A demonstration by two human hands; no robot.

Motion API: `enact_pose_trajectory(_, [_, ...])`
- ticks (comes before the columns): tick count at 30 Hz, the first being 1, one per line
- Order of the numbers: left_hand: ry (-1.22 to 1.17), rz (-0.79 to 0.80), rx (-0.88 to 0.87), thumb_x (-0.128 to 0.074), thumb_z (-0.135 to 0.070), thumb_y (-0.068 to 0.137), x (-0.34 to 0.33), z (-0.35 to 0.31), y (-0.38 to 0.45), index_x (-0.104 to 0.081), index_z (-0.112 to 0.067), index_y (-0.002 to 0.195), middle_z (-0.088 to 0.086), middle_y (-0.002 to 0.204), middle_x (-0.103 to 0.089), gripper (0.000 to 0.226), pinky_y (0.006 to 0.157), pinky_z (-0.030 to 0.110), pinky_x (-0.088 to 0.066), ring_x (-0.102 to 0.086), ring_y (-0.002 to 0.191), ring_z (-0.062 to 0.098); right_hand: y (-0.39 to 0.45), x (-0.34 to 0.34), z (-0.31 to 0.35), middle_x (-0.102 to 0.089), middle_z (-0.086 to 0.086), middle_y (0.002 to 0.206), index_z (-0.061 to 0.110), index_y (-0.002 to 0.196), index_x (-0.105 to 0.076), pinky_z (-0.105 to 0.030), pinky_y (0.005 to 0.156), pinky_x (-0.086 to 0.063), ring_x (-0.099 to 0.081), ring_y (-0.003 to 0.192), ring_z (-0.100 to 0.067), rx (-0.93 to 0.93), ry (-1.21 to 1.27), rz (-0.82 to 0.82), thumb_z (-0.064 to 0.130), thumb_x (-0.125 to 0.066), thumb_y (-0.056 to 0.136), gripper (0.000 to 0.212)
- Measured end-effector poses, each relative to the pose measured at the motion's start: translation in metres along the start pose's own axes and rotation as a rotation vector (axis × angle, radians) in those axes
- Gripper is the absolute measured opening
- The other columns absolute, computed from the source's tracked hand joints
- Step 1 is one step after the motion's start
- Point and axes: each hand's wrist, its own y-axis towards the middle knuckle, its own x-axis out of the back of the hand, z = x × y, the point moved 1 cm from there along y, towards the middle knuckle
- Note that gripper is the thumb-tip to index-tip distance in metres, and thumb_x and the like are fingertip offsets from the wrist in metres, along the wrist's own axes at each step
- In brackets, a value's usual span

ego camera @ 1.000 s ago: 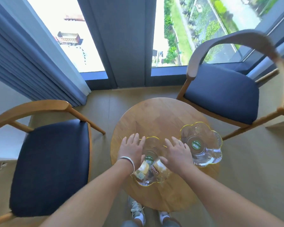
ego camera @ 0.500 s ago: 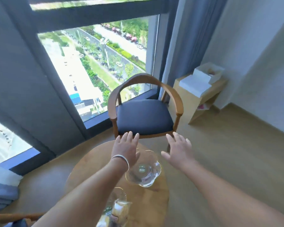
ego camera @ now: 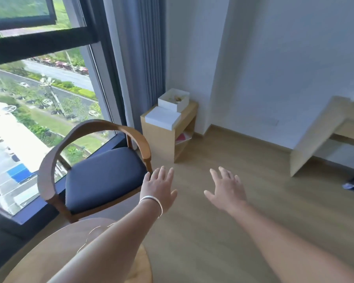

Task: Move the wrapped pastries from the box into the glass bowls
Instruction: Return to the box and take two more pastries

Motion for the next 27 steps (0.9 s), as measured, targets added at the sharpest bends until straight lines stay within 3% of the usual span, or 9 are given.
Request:
enact_pose_trajectory(7, [0.025, 0.001, -0.027, -0.032, -0.059, 0.094, 0.009, -0.049, 0.062, -0.002, -0.024, 0.153, 0.005, 0.161, -0.014, 0.076, 0.116, 0.046, -0.014, -0.012, 0.146, 0.024, 0.041, 0.009, -0.057, -0.018, -0.009, 0.16, 0.029, 0.153, -0.018, -0.045, 0.117, -0.018, -0.022, 0.144, -0.026, -0.034, 0.04, -0.018, 0.063, -0.048, 0.086, 0.081])
enact_pose_trajectory(18, [0.063, 0.009, -0.04, -0.03, -0.06, 0.094, 0.018, -0.074, 0.142, 0.0, -0.024, 0.153, 0.006, 0.161, -0.014, 0.075, 0.116, 0.048, -0.013, -0.014, 0.146, 0.024, 0.101, 0.018, -0.1, -0.019, -0.009, 0.16, 0.029, 0.152, -0.02, -0.045, 0.117, -0.019, -0.021, 0.144, -0.025, -0.036, 0.086, -0.038, 0.061, -0.05, 0.087, 0.079])
enact_pose_trajectory(27, [0.032, -0.04, -0.098, -0.033, -0.06, 0.094, 0.008, -0.072, 0.295, -0.001, -0.023, 0.153, 0.007, 0.16, -0.016, 0.076, 0.115, 0.05, -0.016, -0.018, 0.145, 0.025, 0.233, 0.015, -0.126, -0.019, -0.008, 0.159, 0.028, 0.152, -0.019, -0.045, 0.116, -0.02, -0.023, 0.143, -0.025, -0.04, 0.051, -0.042, 0.06, -0.05, 0.087, 0.079])
